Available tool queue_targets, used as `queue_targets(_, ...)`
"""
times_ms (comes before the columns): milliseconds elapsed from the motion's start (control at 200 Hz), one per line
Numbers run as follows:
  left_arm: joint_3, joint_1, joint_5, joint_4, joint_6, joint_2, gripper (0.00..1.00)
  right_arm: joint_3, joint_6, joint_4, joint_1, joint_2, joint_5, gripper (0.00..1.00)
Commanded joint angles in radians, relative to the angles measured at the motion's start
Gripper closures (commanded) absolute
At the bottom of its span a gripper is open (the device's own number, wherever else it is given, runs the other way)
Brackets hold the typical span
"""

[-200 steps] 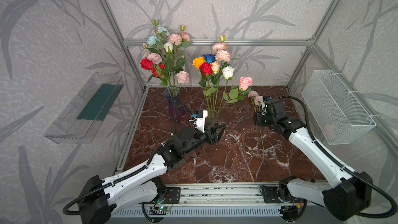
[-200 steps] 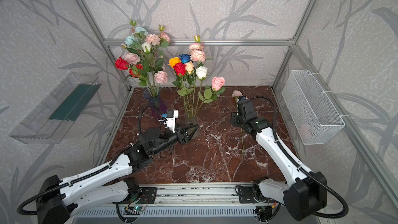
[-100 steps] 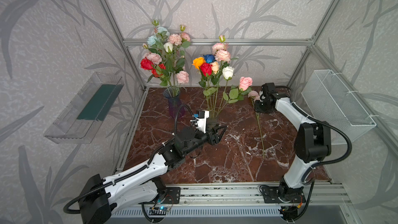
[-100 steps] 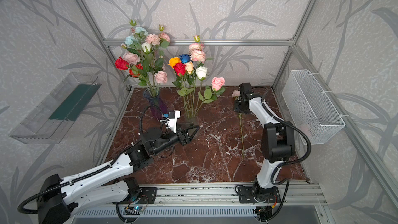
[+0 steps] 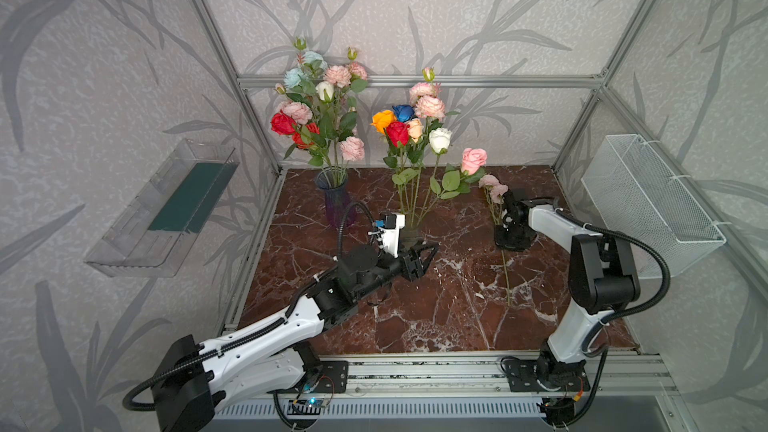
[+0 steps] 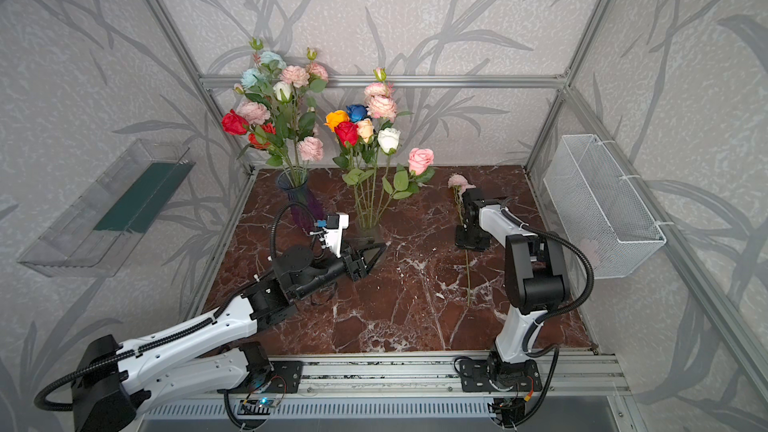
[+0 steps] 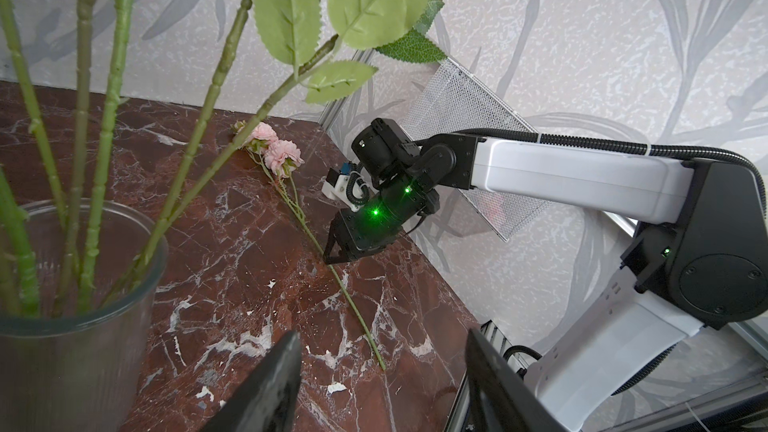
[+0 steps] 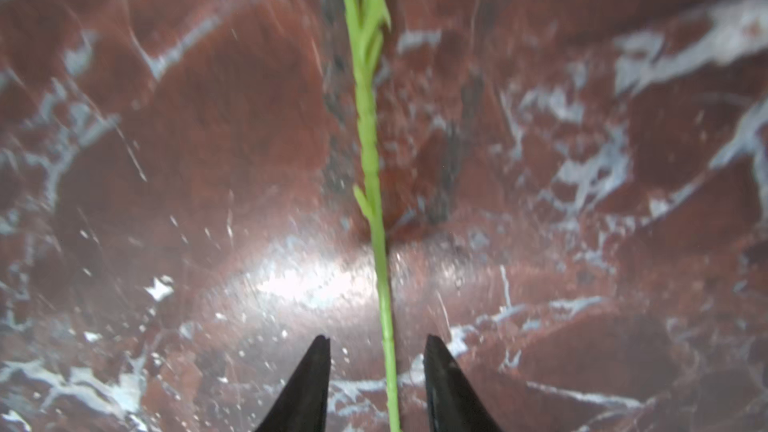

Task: Arrange the flowers into the vase
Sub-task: 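Grasp the pink carnation spray stem on the table with the right gripper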

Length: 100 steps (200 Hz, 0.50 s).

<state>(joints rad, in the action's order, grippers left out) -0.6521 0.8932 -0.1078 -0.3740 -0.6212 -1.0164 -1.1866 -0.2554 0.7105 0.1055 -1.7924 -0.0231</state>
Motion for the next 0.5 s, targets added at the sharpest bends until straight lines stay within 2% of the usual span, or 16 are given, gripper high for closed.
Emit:
queue_targets(0,-0.03,0.004,-0.016,-0.019,0.0,-0.008,0.37,0.049,-0.013,-0.038,0.002,0.037,0.038,0.63)
queue_targets(70,-0.03,0.006,-0.015,-0.019,0.0,-0.009,0.37,0.08,-0.013,-0.064,0.0,0.038,0.051,0.64)
queue_targets(170,-0.029,0.006,-0.012,-0.019,0.003,-0.01,0.37,0.081,-0.004,-0.073,-0.001,-0.001,0.002,0.67)
queue_targets(350,-0.029,0.008,0.003,-0.012,0.024,0.005,0.37,0.088,-0.009,-0.084,-0.001,-0.008,-0.021,0.9)
queue_targets(495,-0.027,0.009,0.022,-0.008,0.039,0.028,0.37,0.115,-0.017,-0.095,0.001,0.062,-0.008,1.0)
